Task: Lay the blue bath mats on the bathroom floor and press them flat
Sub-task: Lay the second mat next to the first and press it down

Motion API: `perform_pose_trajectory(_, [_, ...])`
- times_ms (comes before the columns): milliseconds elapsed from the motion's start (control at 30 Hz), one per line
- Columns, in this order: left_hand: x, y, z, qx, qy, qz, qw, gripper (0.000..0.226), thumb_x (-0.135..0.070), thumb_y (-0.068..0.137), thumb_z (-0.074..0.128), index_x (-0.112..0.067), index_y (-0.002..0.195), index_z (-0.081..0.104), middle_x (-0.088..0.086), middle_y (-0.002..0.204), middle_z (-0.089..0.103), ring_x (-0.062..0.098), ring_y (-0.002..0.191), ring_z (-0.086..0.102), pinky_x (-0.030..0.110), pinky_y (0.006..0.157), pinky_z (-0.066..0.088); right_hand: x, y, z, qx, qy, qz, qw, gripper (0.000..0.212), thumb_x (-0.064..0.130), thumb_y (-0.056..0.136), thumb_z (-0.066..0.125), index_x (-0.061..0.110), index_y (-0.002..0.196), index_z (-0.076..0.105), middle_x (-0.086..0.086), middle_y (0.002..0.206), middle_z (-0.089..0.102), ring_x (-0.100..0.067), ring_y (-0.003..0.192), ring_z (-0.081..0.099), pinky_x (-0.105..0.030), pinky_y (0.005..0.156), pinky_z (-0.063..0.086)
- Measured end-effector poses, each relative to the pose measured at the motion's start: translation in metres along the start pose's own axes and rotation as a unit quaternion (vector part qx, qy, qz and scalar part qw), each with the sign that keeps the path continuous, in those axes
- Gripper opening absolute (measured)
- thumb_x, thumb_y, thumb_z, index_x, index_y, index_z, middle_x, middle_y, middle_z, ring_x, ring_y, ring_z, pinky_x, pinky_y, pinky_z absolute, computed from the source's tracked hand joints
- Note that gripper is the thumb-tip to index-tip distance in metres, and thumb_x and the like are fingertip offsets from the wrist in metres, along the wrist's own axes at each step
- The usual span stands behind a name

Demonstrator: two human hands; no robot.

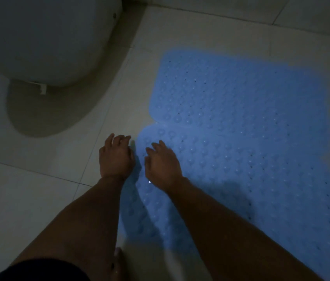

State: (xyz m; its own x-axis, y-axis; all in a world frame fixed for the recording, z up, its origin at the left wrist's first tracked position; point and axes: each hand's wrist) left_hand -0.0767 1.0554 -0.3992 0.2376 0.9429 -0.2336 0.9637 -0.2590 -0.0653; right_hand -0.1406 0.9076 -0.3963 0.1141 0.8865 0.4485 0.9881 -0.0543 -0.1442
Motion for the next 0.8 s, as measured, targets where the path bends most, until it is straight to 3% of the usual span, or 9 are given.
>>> perform_pose_trajectory(100, [0.018,-0.001,0.006,-0.004,0.001,-0.016,1.0,0.049,-0.024,0.089,0.048,-0.013,0.134,0.063,0.012,0.136,0.063,0.04,0.14,0.046,0.057,0.095,0.047,0.019,-0.015,0.047,0.044,-0.061,0.008,0.997,0.07,0.045,0.097,0.025,0.01,0.157,0.03,-0.017,0.168,0.014,-0.034,0.157,0.005,-0.061,0.123,0.01])
perform_pose_trajectory(200, [0.027,0.0,0.011,-0.014,0.008,-0.015,1.0,0.048,-0.023,0.088,0.049,-0.012,0.132,0.064,0.013,0.136,0.063,0.041,0.139,0.046,0.058,0.095,0.047,0.027,-0.024,0.067,0.025,-0.107,0.017,0.994,0.089,0.062,0.096,0.027,0.004,0.161,0.008,-0.021,0.168,-0.007,-0.035,0.156,-0.01,-0.065,0.121,0.0])
perform_pose_trajectory(333, [0.035,-0.001,0.022,-0.019,0.004,-0.021,1.0,0.049,-0.024,0.089,0.046,-0.011,0.133,0.062,0.016,0.143,0.057,0.043,0.144,0.039,0.06,0.1,0.044,0.031,-0.021,0.072,0.028,-0.12,0.031,0.992,0.1,0.072,0.093,0.027,0.003,0.16,0.0,-0.02,0.168,-0.012,-0.036,0.156,-0.013,-0.066,0.12,0.003])
perform_pose_trajectory(500, [0.041,0.0,0.03,-0.025,0.029,-0.021,0.999,0.047,-0.025,0.092,0.047,-0.013,0.136,0.059,0.015,0.153,0.049,0.044,0.152,0.027,0.059,0.11,0.034,0.028,-0.022,0.074,0.032,-0.117,0.032,0.992,0.098,0.071,0.094,0.029,0.004,0.161,0.003,-0.018,0.169,-0.009,-0.035,0.156,-0.011,-0.065,0.12,0.005])
perform_pose_trajectory(667, [0.048,0.0,0.025,-0.042,0.016,-0.036,0.998,0.049,-0.025,0.091,0.046,-0.014,0.136,0.06,0.015,0.152,0.05,0.044,0.151,0.028,0.059,0.107,0.036,0.031,-0.02,0.073,0.048,-0.099,0.033,0.993,0.099,0.073,0.093,0.025,0.006,0.161,0.001,-0.016,0.169,-0.013,-0.032,0.156,-0.014,-0.065,0.121,0.001])
perform_pose_trajectory(800, [0.043,-0.002,0.016,-0.06,-0.011,-0.067,0.996,0.049,-0.028,0.093,0.043,-0.014,0.136,0.061,0.013,0.151,0.051,0.042,0.151,0.029,0.06,0.105,0.039,0.032,-0.017,0.061,0.105,-0.057,0.04,0.992,0.095,0.068,0.093,0.029,0.008,0.161,-0.001,-0.012,0.169,-0.017,-0.028,0.155,-0.019,-0.063,0.121,-0.009])
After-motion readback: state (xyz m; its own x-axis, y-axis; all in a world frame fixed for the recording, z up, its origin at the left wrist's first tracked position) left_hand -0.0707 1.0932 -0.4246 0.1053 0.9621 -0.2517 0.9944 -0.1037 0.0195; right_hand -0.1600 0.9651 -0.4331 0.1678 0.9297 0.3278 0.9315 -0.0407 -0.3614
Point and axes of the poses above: each hand's wrist, its own y-axis towards the middle knuckle, its own z-axis out of the palm, x = y × z
